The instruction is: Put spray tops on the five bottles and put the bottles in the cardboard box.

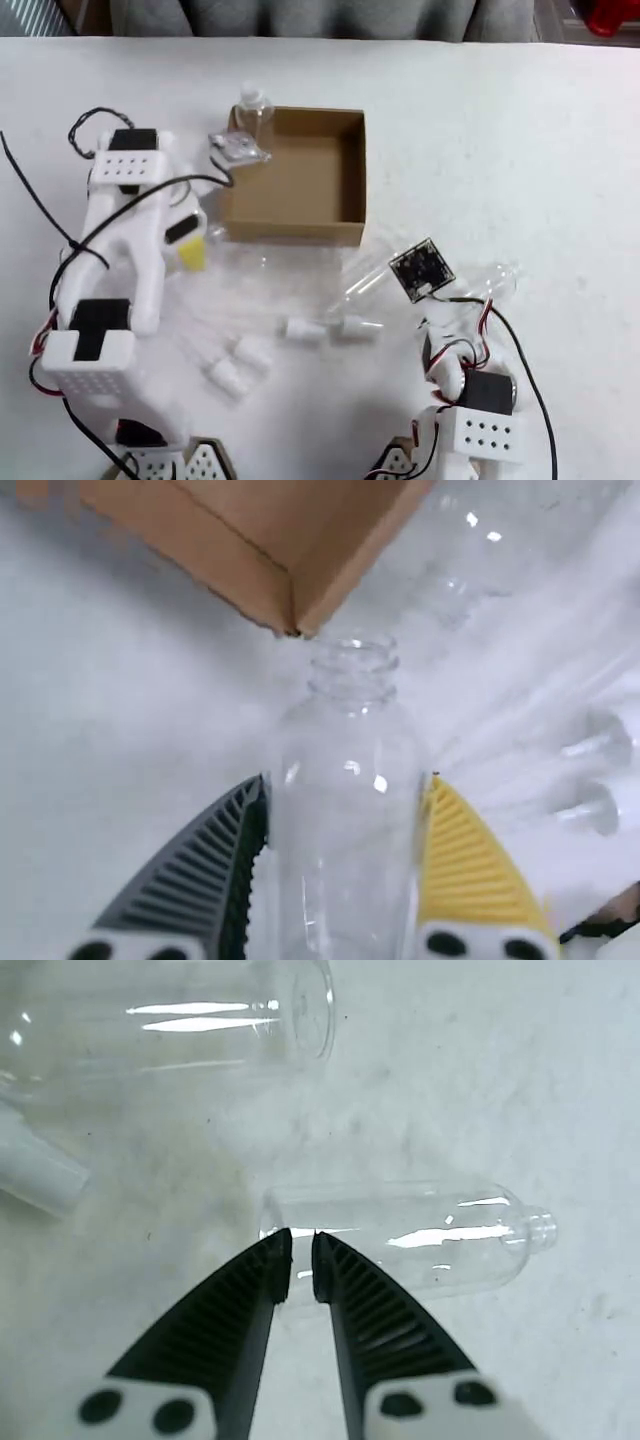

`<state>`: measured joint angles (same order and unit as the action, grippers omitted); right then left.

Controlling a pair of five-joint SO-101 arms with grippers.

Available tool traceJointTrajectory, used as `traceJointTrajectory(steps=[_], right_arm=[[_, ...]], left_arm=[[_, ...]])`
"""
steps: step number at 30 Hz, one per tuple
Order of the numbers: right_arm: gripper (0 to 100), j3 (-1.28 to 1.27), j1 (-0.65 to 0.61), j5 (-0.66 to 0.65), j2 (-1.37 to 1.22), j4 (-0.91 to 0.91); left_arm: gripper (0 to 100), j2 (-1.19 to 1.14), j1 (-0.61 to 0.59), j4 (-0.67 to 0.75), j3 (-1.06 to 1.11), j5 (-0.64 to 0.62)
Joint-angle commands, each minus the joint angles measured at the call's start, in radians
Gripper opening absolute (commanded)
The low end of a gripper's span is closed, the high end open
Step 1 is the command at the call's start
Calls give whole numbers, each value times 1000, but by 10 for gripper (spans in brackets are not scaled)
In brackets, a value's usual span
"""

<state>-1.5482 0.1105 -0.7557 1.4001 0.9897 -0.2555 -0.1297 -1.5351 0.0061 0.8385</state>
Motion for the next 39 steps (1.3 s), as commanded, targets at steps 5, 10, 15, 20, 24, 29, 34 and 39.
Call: traceJointTrajectory(steps=[5, 10, 15, 20, 24, 29, 34, 39], right_arm=[[17, -28, 19, -6, -12, 1], [17, -28, 19, -8, -12, 1], [17, -28, 19, -8, -12, 1], [17, -25, 15, -2, -12, 2], [16, -20, -24, 0, -12, 1], [16, 81, -90, 0, -13, 12], [16, 338, -223, 0, -21, 234], [17, 480, -490, 100, -22, 315]], left_arm=[[24, 18, -119, 34, -52, -204], [23, 74, -189, 83, 2, -261], [26, 317, -231, 241, 278, -325], [28, 495, -272, 347, 514, -411], [28, 519, -326, 442, 621, -486], [28, 519, -364, 615, 741, -568], [28, 527, -390, 644, 760, -598], [28, 527, -392, 649, 758, -615]])
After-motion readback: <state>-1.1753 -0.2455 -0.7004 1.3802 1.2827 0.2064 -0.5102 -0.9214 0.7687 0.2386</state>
